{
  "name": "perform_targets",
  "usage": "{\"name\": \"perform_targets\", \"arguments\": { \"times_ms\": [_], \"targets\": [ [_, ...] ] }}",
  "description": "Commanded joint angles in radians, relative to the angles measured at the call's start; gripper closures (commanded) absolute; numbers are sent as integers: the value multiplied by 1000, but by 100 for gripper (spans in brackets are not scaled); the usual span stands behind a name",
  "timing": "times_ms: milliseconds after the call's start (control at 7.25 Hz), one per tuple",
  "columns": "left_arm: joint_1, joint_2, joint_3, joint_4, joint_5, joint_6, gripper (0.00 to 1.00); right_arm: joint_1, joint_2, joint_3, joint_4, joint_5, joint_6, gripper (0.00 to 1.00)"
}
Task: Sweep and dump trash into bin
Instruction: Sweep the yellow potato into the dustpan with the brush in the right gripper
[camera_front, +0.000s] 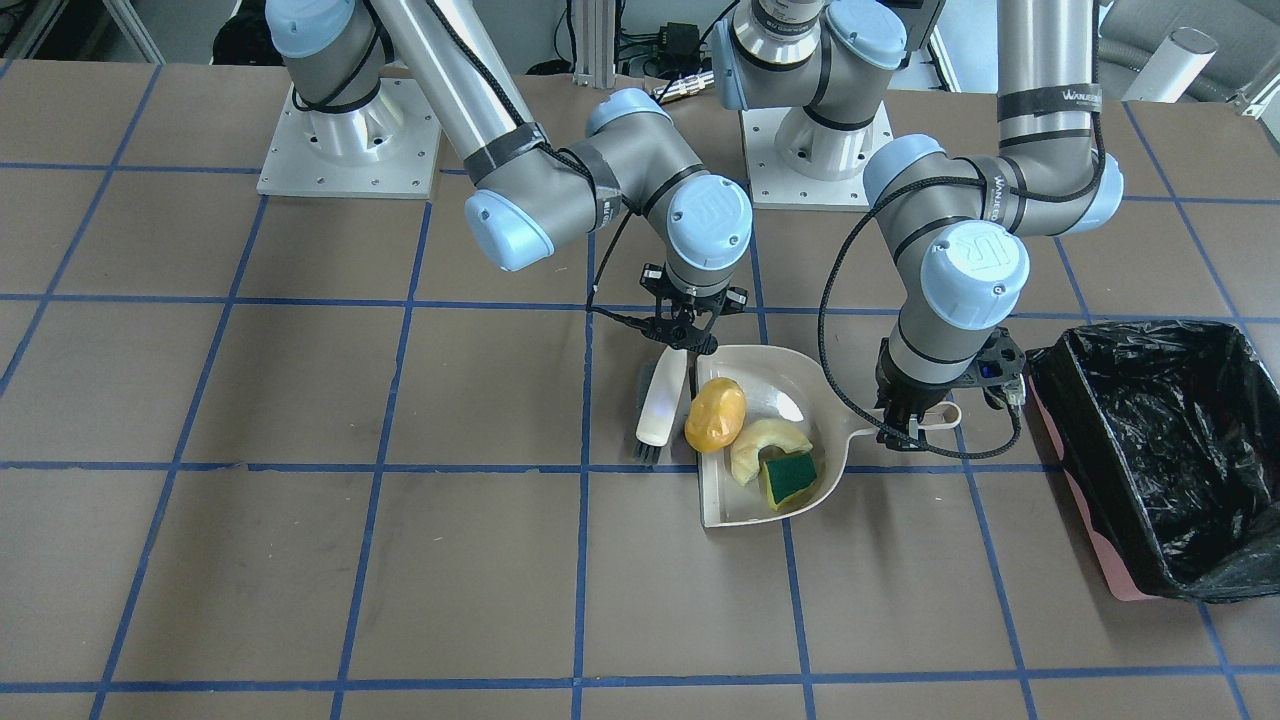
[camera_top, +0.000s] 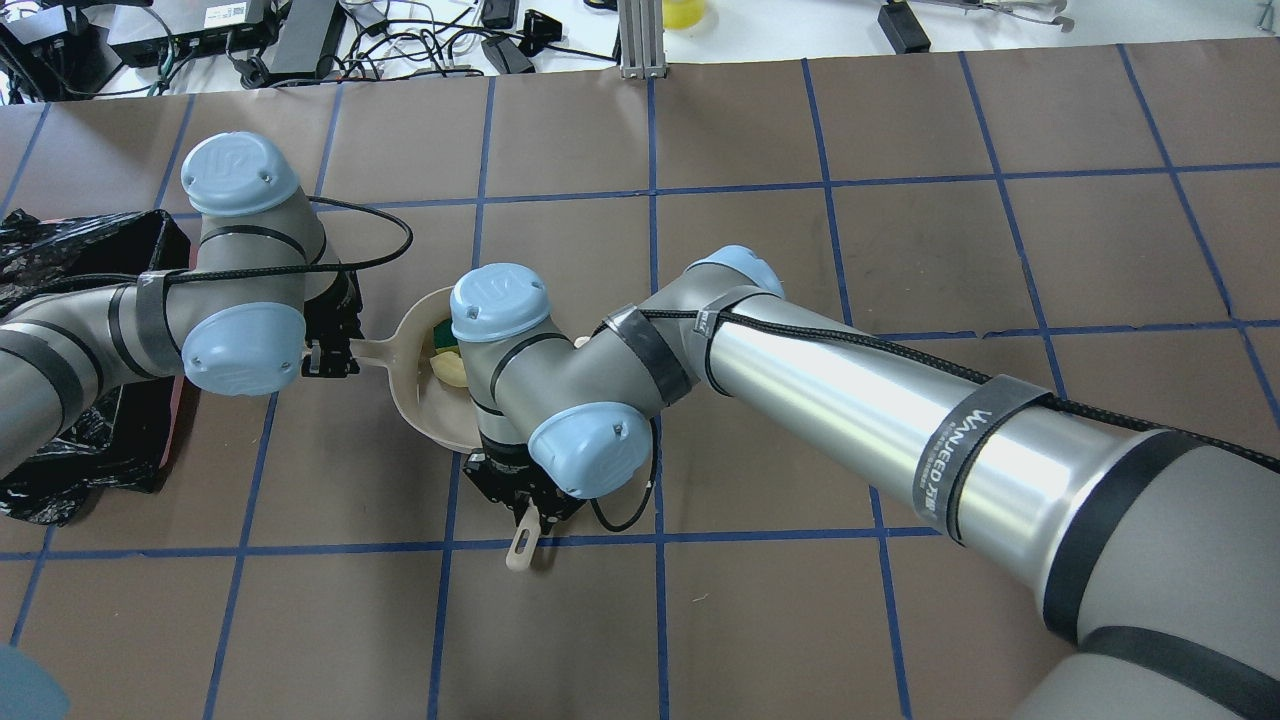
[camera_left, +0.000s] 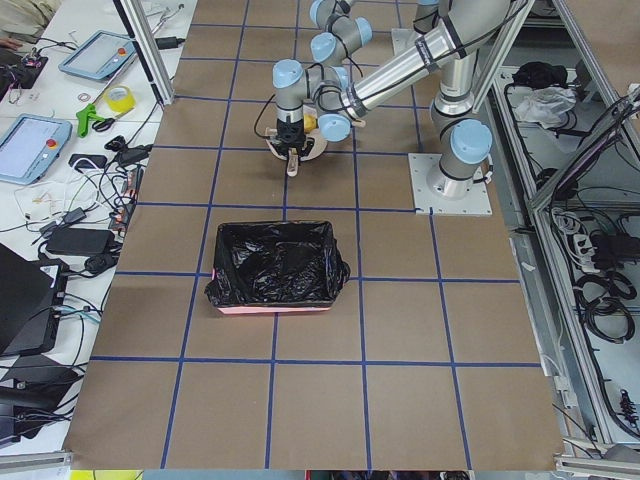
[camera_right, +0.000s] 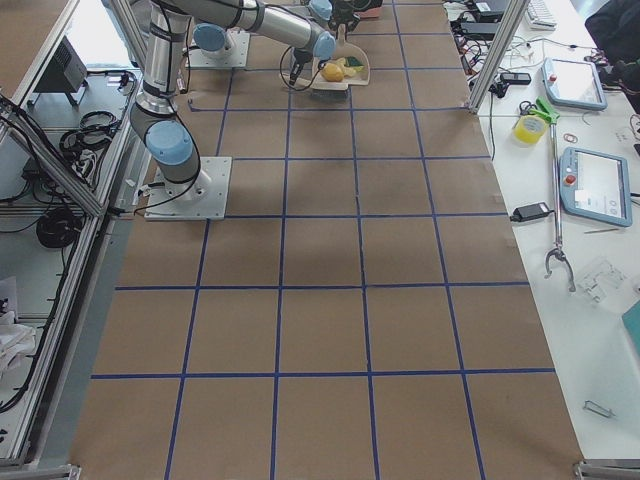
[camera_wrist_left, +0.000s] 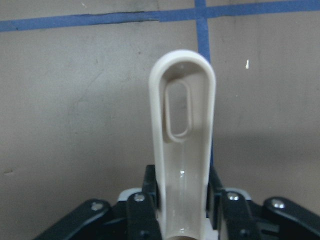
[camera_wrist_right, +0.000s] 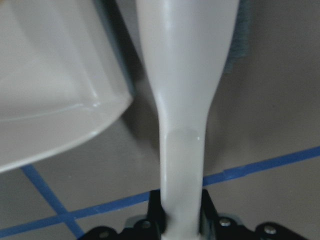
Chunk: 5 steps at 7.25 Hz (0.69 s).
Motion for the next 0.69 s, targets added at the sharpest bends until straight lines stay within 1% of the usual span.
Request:
{"name": "perform_targets", "arguments": {
  "times_ms": [0, 138, 552],
  "targets": [
    [0, -1, 2, 0, 0, 0, 100, 33, 58, -101, 0, 31, 38, 100],
    [0, -1, 3, 0, -2, -2, 100, 41, 77, -142, 1, 34, 44, 100],
    [1, 3, 14, 6, -12, 0, 100, 61, 94, -195, 3, 49, 52, 100]
  ]
}}
